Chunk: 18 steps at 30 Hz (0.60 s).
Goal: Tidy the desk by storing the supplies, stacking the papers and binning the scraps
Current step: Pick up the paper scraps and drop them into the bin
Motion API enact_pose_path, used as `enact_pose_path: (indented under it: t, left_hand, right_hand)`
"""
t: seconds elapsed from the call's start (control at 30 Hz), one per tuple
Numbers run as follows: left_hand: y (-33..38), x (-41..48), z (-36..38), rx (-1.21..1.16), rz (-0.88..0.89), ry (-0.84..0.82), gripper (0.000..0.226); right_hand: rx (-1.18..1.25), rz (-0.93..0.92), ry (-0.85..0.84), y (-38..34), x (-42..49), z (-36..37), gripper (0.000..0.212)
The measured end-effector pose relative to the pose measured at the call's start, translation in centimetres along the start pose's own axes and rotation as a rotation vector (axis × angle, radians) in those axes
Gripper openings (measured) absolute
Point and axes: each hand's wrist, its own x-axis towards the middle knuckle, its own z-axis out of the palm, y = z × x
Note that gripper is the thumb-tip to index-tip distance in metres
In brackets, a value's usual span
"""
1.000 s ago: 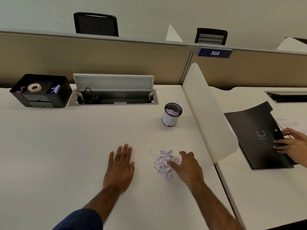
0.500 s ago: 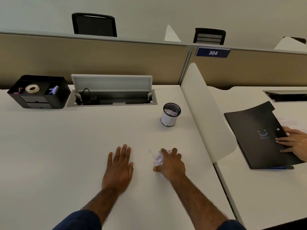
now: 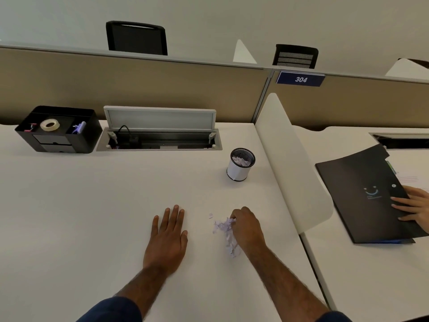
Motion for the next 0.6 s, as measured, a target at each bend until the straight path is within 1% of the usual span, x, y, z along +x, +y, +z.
enact_pose_path:
  t: [0.07,0.2,0.3,0.37,0.47,0.53,0.6]
  left_hand:
    - [-0.2,0.0,0.2,-0.001,0.001,0.018,0.067]
    - [-0.3,0.0,0.6,-0.012,0.004,0.021,0.066]
    - [-0.2,0.2,0.7,-0.006,0.005,0.036,0.066]
    - [-0.3,0.2,0.7,-0.003,0.004,0.036,0.066]
    - [-0.3,0.1,0.8,-0.001,0.009,0.035,0.066]
    - [-0.3,0.1,0.8,-0.001,0.009,0.036,0.066]
    - [-0.2,0.2,0.8,0.003,0.005,0.041,0.066]
  right_hand:
    - [0.069,0.016,-0.004,0.3,0.8,-0.6,0.016]
    - [0.274,0.074,-0.022,0.5,2.0,-2.5,0.006]
    - [0.425,0.099,-0.035,0.1,2.8,-4.8,0.007]
    - [0.529,0.106,-0.014,-0.4,3.8,-6.5,0.004]
    - [0.625,0.109,0.044,-0.8,6.3,-9.0,0.013]
    - [0.626,0.105,0.069,-1.2,8.4,-10.7,0.023]
    - [0.597,0.107,0.089,-1.5,10.6,-12.2,0.024]
